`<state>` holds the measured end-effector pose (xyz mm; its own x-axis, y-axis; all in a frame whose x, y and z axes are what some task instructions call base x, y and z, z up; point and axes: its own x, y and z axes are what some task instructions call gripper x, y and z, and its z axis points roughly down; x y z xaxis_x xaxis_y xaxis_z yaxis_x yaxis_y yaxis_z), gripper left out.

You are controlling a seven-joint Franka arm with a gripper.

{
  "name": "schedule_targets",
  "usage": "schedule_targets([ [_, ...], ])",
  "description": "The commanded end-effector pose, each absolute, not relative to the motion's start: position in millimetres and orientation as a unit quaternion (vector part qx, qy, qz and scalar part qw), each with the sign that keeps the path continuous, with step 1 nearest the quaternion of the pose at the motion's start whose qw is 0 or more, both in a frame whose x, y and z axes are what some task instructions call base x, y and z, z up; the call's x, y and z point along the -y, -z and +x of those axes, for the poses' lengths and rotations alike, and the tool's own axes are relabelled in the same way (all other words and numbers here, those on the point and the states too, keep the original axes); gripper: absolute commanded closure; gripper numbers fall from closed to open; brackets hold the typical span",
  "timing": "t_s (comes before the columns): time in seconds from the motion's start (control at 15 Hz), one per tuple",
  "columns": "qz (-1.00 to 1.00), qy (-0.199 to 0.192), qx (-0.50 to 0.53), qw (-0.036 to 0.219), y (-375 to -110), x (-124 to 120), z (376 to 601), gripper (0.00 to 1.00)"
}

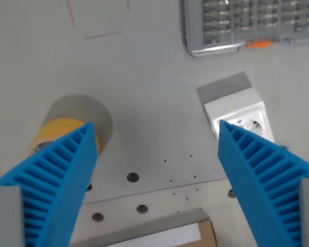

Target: Move above the white socket

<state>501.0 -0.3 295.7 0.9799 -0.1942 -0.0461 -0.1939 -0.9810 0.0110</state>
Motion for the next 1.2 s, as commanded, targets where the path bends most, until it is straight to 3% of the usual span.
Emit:
schedule_targets([
  [0.07, 0.963, -0.056, 0.263, 0.002, -283.4, 8.1, 478.3, 0.00],
  [1.2, 0.855, -0.054, 0.516, -0.020, -214.5, 53.3, 419.4, 0.00],
])
